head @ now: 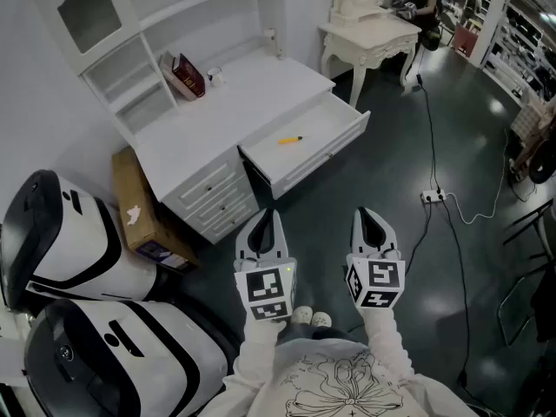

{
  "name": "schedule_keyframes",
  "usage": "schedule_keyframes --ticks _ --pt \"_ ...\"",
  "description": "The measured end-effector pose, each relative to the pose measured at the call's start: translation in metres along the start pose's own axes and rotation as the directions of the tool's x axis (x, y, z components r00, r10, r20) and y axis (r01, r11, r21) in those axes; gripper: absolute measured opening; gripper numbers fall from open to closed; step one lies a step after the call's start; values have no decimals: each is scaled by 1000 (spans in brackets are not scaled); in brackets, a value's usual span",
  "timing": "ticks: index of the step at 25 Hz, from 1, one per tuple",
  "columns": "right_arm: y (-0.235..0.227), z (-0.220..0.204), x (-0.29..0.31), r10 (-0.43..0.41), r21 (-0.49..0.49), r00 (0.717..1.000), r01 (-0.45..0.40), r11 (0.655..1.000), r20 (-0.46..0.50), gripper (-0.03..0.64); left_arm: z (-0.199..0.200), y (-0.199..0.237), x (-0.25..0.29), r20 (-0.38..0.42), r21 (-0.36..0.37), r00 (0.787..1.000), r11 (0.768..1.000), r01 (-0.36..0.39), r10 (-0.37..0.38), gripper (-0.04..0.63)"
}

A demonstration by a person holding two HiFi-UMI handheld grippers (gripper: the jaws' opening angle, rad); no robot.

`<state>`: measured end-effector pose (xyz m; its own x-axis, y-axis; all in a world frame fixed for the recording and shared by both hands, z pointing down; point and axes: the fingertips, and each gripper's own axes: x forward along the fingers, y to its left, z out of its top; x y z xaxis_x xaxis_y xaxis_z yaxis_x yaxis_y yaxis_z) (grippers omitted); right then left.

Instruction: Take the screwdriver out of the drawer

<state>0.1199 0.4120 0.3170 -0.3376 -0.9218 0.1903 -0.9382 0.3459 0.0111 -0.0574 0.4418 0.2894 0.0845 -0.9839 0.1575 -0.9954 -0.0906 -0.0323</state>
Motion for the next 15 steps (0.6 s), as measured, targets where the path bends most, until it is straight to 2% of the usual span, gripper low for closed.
schedule_keyframes --ticks 15 --pt "1 0 18 -14 9 1000 14 1000 -2 3 -1 11 17 -3 -4 1000 1000 17 -17 8"
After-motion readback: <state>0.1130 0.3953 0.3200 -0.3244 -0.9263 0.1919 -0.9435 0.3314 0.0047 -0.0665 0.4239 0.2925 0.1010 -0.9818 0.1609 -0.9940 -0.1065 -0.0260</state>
